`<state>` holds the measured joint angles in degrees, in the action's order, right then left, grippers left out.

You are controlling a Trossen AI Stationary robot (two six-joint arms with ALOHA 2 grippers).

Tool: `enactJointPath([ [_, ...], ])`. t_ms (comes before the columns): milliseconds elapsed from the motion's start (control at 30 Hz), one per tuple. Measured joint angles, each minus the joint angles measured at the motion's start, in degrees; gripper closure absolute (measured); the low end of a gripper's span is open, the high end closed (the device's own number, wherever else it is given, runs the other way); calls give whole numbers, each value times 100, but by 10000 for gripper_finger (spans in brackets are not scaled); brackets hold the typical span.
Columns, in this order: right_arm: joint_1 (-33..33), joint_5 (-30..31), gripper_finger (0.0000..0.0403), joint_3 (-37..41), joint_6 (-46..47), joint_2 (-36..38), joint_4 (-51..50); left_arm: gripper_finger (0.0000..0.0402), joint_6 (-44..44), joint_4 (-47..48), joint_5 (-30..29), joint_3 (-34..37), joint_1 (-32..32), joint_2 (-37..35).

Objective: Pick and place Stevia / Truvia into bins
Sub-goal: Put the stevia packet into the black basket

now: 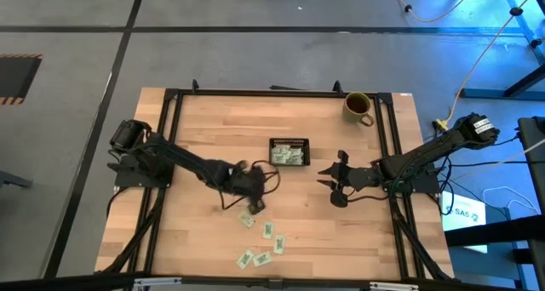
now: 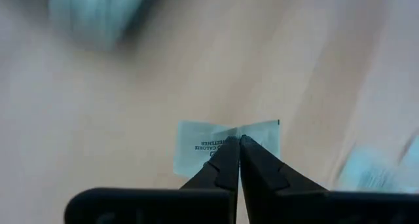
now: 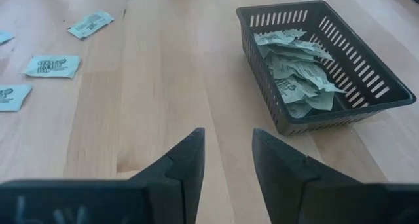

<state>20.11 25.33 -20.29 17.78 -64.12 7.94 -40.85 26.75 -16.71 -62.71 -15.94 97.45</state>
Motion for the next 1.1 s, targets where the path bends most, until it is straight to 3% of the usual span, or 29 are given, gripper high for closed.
enactJointPath([
  [133,-1,0,272,0,0,0,75,398,1450,-1683,-303,-22,405,41],
  [267,-1,-1,272,0,30,0,94,398,2456,-2667,-240,-33,902,93],
  [367,-1,-1,272,0,171,0,86,398,2690,-2625,-172,-25,1259,168],
  [567,1,1,272,0,280,0,101,398,2627,-2621,596,-22,1839,617],
  [800,-1,2,272,0,282,0,130,392,2730,-2657,603,-25,2077,791],
  [1100,-1,4,272,0,301,0,313,342,2911,-2519,622,-25,2069,709],
])
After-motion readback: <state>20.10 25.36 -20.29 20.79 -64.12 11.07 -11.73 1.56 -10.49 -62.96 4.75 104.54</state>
